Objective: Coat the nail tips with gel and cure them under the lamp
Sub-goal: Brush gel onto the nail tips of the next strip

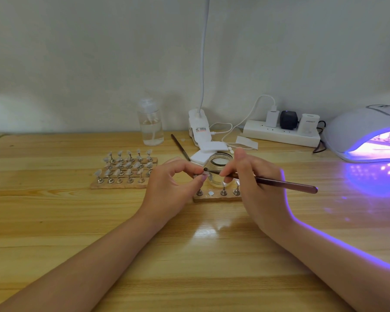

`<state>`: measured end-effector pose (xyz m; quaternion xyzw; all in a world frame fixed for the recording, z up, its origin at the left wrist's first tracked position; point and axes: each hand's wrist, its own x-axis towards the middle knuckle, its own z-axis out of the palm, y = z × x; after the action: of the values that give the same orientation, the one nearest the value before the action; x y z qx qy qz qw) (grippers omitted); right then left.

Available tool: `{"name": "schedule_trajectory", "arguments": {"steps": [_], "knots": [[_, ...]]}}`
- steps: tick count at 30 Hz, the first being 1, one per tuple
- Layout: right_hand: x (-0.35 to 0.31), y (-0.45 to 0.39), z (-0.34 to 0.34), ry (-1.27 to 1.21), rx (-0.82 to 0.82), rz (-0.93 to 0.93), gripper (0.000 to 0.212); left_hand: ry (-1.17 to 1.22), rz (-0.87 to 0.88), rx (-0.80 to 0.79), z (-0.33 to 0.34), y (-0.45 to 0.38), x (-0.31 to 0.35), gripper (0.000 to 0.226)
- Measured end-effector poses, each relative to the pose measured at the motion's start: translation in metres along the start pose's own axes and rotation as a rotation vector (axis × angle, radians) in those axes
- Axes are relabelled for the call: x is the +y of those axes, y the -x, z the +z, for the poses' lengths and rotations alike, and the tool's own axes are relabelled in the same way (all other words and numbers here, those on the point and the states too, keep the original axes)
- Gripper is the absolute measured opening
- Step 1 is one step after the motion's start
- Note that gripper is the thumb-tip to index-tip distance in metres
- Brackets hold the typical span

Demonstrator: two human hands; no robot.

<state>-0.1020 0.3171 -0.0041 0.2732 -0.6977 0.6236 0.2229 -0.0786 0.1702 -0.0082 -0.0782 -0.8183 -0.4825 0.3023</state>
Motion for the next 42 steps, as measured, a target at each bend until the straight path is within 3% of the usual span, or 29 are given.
{"name": "schedule_trajectory", "arguments": {"steps": [14, 23, 42], "knots": [[-0.0013, 0.0000, -0.0026, -0.075, 0.053, 0.102, 0.048, -0.008, -0.019, -0.002, 0.0004, -0.0005, 0.0006, 0.024], [-0.0012, -0.0014, -0.0004, -0.049, 0.034, 0.046, 0.036, 0.001, -0.004, -0.013, 0.0000, -0.0005, 0.0000, 0.021], [-0.0031, -0.0015, -0.0041, -0.147, 0.073, 0.113, 0.049, 0.003, -0.017, -0.010, -0.0005, -0.0011, 0.0005, 0.019]]}}
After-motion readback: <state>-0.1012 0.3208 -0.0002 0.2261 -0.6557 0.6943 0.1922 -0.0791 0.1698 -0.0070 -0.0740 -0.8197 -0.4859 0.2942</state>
